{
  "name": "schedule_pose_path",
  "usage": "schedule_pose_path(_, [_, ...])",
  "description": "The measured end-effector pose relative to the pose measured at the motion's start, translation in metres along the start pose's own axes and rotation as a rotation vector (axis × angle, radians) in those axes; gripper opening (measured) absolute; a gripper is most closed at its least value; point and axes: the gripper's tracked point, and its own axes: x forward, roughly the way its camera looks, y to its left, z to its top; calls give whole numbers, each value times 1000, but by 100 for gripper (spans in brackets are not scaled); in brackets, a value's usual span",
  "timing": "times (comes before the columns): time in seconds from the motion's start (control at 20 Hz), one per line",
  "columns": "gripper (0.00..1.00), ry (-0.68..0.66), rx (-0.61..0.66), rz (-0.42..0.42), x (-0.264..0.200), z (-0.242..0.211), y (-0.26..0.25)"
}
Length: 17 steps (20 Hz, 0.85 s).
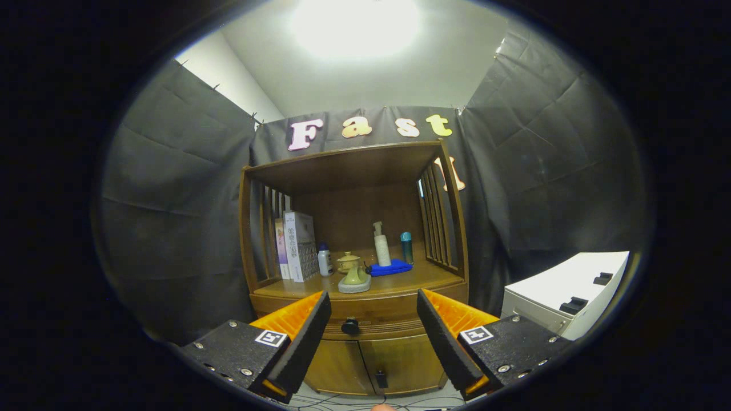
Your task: Pull open the drawer, take out the items inside it, and place them on the countertop above the cabinet.
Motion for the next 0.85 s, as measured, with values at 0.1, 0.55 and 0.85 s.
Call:
schedule_pose_path(0.1, [94,4,-5,10,-1,0,0])
schedule_pose_path(0.55, [94,-7,-29,4,0,2,-1])
schedule_pose_path(0.85, [94,6,-7,32,-3,0,4])
